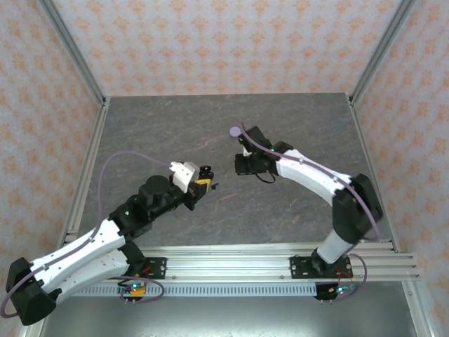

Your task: Insert the wireless bluetooth earbuds into the charging case

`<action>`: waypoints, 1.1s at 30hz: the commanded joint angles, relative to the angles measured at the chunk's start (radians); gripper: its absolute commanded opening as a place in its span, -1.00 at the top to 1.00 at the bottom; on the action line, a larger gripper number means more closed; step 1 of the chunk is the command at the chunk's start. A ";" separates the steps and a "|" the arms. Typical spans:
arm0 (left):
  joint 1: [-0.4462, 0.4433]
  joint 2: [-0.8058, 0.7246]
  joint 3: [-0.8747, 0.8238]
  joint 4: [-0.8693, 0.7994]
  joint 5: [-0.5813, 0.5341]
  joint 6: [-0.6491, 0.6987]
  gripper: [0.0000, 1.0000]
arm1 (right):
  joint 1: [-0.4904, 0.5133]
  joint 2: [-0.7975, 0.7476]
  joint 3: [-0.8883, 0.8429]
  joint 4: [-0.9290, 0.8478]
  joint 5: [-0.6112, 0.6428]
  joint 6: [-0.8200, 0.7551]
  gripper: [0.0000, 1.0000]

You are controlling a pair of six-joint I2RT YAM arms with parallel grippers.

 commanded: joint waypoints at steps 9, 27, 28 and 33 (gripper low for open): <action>-0.006 -0.113 -0.019 -0.155 -0.080 -0.064 0.67 | 0.011 0.336 0.246 0.030 -0.228 -0.059 0.84; -0.006 -0.126 -0.021 -0.159 -0.079 -0.068 0.66 | 0.042 0.492 0.341 -0.097 -0.225 -0.100 0.83; -0.006 -0.126 -0.022 -0.157 -0.079 -0.069 0.67 | 0.042 0.492 0.336 -0.098 -0.226 -0.101 0.83; -0.006 -0.126 -0.021 -0.159 -0.079 -0.072 0.66 | 0.058 0.487 0.316 -0.119 -0.222 -0.120 0.83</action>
